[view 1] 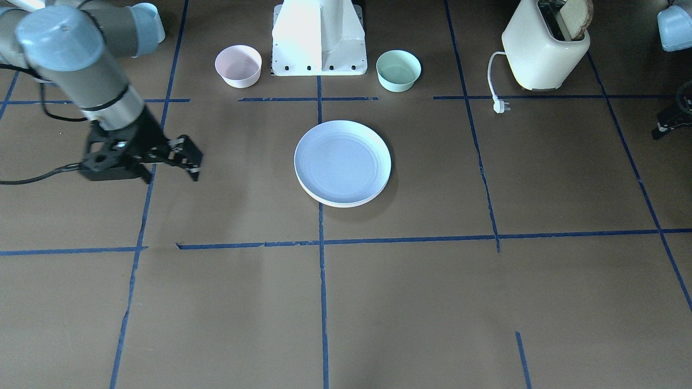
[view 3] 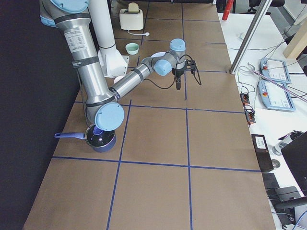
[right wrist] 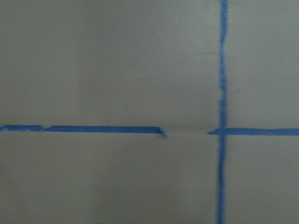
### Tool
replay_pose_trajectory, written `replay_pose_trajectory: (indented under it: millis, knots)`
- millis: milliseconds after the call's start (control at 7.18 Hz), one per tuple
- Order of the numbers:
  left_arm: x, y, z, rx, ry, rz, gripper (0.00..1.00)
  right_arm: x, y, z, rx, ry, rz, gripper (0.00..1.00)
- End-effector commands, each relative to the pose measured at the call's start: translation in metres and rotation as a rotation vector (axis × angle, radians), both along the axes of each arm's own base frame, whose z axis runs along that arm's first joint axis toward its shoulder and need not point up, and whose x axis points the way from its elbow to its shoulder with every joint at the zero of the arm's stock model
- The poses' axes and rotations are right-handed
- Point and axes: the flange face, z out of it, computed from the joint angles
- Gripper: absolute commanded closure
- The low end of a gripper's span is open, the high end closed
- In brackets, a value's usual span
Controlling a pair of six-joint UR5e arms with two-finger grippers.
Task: Stack three plates with pink and blue
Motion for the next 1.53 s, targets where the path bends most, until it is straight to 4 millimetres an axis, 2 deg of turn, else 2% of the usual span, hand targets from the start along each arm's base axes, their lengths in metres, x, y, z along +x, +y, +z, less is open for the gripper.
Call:
replay_pose_trajectory:
  millis: [0, 279, 557, 836, 975, 1115, 1254, 1393]
  knots:
    - [-0.033, 0.003, 0.043, -0.03, -0.002, -0.006, 0.0, 0.11, -0.021, 0.093, 0.031, 0.043, -0.094, 0.0]
    - [-0.048, 0.009, 0.052, -0.022, -0.002, -0.005, 0.0, 0.195, -0.032, 0.173, 0.055, 0.05, -0.15, 0.0]
    - [-0.053, 0.013, 0.056, -0.024, -0.004, -0.008, 0.0, 0.283, -0.005, 0.254, 0.013, 0.01, -0.128, 0.0]
    - [-0.053, 0.015, 0.059, -0.029, -0.006, -0.008, 0.0, 0.291, 0.014, 0.277, -0.03, 0.008, -0.117, 0.0]
    - [-0.053, 0.016, 0.061, -0.033, -0.006, -0.008, 0.0, 0.301, 0.031, 0.296, -0.055, 0.005, -0.109, 0.0]
    - [-0.052, 0.016, 0.064, -0.038, -0.006, -0.006, 0.0, 0.335, 0.034, 0.29, -0.05, -0.015, -0.036, 0.0]
    - [-0.052, 0.016, 0.066, -0.041, -0.006, -0.006, 0.0, 0.35, 0.043, 0.299, -0.078, -0.024, -0.002, 0.0]
    - [-0.052, 0.016, 0.066, -0.043, -0.006, -0.006, 0.0, 0.351, 0.05, 0.305, -0.091, -0.024, 0.0, 0.0]
